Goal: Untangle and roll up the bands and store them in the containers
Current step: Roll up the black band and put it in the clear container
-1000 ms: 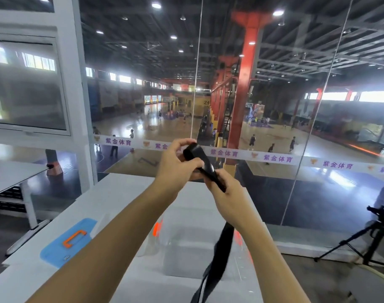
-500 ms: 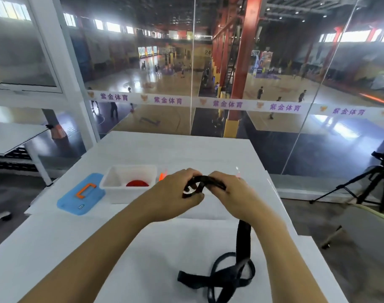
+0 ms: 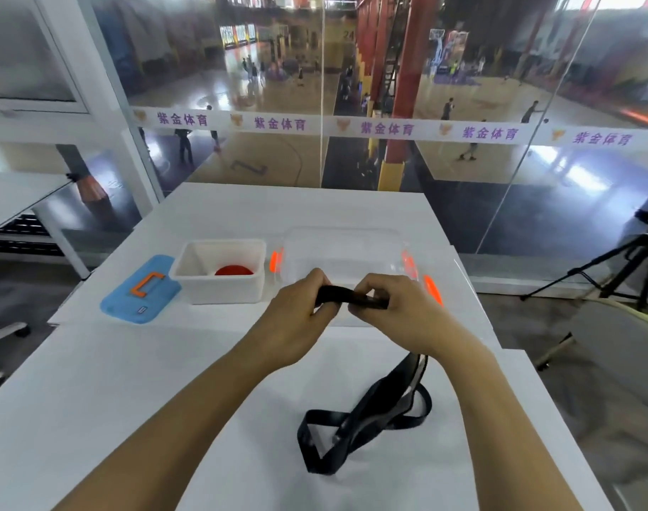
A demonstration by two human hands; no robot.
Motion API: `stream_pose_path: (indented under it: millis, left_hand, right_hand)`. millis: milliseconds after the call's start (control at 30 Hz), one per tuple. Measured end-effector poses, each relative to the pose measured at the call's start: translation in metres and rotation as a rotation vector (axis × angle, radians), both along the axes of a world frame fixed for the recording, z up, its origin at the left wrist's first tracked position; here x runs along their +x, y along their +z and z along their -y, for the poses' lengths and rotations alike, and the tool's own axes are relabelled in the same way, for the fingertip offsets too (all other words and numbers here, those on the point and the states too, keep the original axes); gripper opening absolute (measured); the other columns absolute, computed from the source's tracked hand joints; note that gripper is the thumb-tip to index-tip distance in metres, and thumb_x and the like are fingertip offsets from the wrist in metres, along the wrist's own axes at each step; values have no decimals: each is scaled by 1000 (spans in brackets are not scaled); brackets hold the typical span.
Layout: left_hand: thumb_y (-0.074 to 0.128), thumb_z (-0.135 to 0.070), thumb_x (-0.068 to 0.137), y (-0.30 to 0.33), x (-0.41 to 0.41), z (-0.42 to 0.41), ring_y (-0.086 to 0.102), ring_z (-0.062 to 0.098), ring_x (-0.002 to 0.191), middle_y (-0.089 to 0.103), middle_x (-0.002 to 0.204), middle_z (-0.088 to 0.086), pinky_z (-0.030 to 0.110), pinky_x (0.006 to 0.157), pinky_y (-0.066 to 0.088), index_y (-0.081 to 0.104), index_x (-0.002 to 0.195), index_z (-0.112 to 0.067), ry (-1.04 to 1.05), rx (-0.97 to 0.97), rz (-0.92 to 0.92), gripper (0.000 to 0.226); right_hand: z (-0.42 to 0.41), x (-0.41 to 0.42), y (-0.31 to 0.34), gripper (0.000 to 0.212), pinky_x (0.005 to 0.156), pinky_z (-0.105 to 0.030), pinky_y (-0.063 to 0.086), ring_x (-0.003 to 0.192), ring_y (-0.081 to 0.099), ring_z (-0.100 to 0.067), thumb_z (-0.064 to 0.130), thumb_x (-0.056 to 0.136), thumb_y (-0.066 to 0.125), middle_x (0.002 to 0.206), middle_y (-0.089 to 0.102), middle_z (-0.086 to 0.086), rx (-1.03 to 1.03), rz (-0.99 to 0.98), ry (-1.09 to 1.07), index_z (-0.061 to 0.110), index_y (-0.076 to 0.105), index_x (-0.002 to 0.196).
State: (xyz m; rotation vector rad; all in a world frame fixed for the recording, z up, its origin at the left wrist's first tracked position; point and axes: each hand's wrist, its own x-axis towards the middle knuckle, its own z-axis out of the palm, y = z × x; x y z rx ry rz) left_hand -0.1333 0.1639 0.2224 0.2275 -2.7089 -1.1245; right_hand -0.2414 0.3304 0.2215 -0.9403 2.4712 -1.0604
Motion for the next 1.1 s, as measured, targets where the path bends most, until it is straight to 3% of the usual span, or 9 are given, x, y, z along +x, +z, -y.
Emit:
stream_pose_path:
  millis: [167,233,367,433,567,633,733,867,1100]
  left_hand:
    - [45,-15,93,2,-9,-6,46,16,57,49,72,1,40,68,43,47,85,-16,103,520,0,8]
    - [39,-13,90,2,-13,-10,40,16,53,45,64,0,40,67,42,46,80,-13,163,844,-55,13]
    - [28,-14,100,5,-15,-19,61,25,65,66,72,7,41,76,48,62,80,-7,224,1184,-129,40]
    - [28,-19,99,1,-16,-20,70,33,80,76,84,11,46,92,52,70,82,-6,223,1193,-108,47]
    - [31,-22,98,-6,-12,-18,74,39,96,77,94,20,56,108,49,71,91,0,267,1175,-58,46]
    - [30,-21,99,-7,-7,-20,69,45,103,75,100,28,55,107,50,71,89,-1,245,1151,-55,47]
    - [29,-20,103,-11,0,-20,70,35,99,78,88,12,46,95,57,72,89,-13,255,1008,-34,45]
    - [35,-12,104,-5,7,4,74,33,92,74,105,16,43,89,62,65,119,-13,126,793,84,34]
    - [73,-23,87,25,17,50,75,28,105,77,111,18,34,91,60,75,119,-4,-305,586,474,37]
  right_hand:
    - [2,12,-8,11,59,-26,36,53,40,-6,29,94,71,56,43,12,-176,49,-35,34,63,98]
    - [6,23,-13,37,66,-22,40,61,45,-5,27,90,74,63,46,15,-273,39,-60,45,57,119]
    - [17,52,-25,72,92,-16,49,106,63,5,16,88,77,118,62,34,-442,-8,14,46,45,146]
    - [21,56,-35,78,97,-21,51,119,61,-1,25,86,81,129,61,21,-424,-82,-18,51,41,148]
    - [20,55,-51,68,77,-18,50,89,59,-5,46,90,73,97,55,11,-286,-291,-131,59,40,149]
    - [19,54,-55,58,72,-17,49,81,58,-9,51,93,65,90,52,11,-301,-347,-143,56,47,147]
    - [12,47,-55,48,67,-15,44,74,54,-14,58,93,58,82,46,10,-296,-372,-142,53,58,140]
    - [0,37,-48,39,63,-21,42,68,52,-15,54,92,66,76,42,9,-225,-352,-40,64,58,129]
    - [-10,38,-27,35,68,-26,47,74,54,-14,61,84,69,76,49,9,-148,-213,147,63,68,119]
